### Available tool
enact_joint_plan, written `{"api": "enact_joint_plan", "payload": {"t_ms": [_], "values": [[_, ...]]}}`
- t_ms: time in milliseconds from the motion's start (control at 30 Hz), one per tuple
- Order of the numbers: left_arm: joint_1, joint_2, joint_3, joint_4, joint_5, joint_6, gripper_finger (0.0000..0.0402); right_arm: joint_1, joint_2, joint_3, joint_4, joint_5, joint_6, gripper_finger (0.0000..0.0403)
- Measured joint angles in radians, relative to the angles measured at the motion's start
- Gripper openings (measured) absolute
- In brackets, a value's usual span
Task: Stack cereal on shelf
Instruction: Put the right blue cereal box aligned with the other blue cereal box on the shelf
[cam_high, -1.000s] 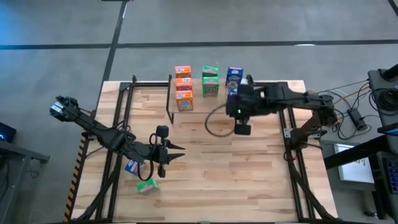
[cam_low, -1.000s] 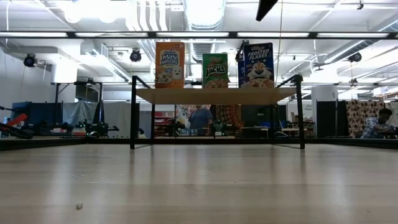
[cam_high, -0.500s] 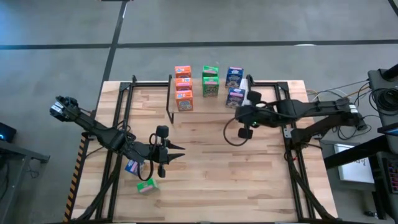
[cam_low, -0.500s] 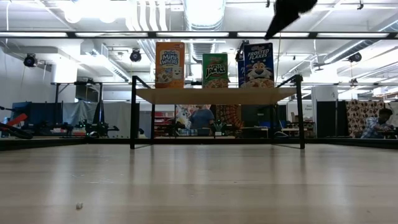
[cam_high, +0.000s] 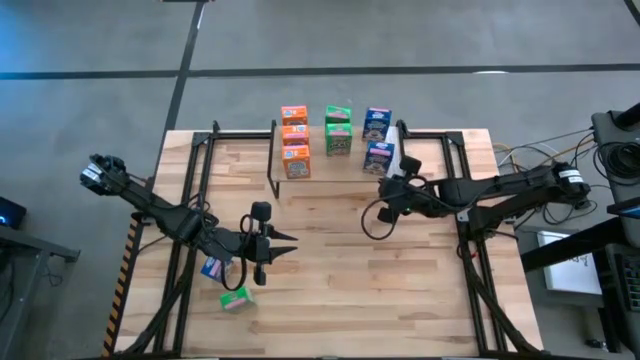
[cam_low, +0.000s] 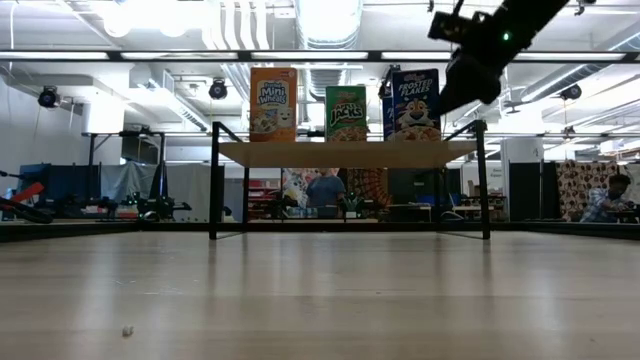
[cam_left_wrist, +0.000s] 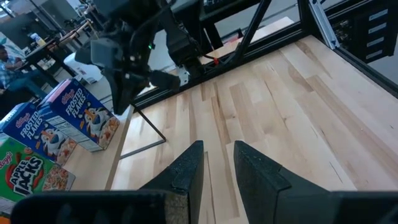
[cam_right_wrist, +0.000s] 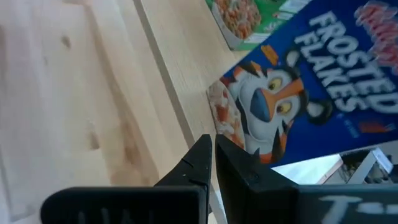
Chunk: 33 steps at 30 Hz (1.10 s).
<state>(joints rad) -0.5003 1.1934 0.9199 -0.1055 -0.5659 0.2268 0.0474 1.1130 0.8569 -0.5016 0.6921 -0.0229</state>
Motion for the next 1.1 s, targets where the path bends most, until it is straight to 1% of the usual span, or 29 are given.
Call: {"api": "enact_joint_plan", "payload": {"t_ms": [133,300,767,867,1000,1100], "values": [[0.000,0.000,0.000,0.000,0.000,0.000,0.0072,-0.019,0.000,-0.048,0.072,0.026,-0.015,0.0012],[0.000,0.000,0.000,0.000,0.000,0.000,0.0072,-0.047,0.000,-0.075,0.121,0.042,-0.026,0.0012],[0.000,0.000,0.000,0.000,0.000,0.000,0.0072,-0.121,0.002,-0.077,0.207,0.041,-0.107,0.0012],[0.000,0.000,0.000,0.000,0.000,0.000,0.0072,-0.132,0.002,-0.077,0.209,0.025,-0.119,0.0012],[0.000,0.000,0.000,0.000,0.000,0.000,0.0072,-0.140,0.002,-0.078,0.231,-0.056,-0.129,0.0012],[0.000,0.000,0.000,0.000,0.000,0.000,0.0072,-0.140,0.002,-0.079,0.262,-0.064,-0.136,0.0012]]}}
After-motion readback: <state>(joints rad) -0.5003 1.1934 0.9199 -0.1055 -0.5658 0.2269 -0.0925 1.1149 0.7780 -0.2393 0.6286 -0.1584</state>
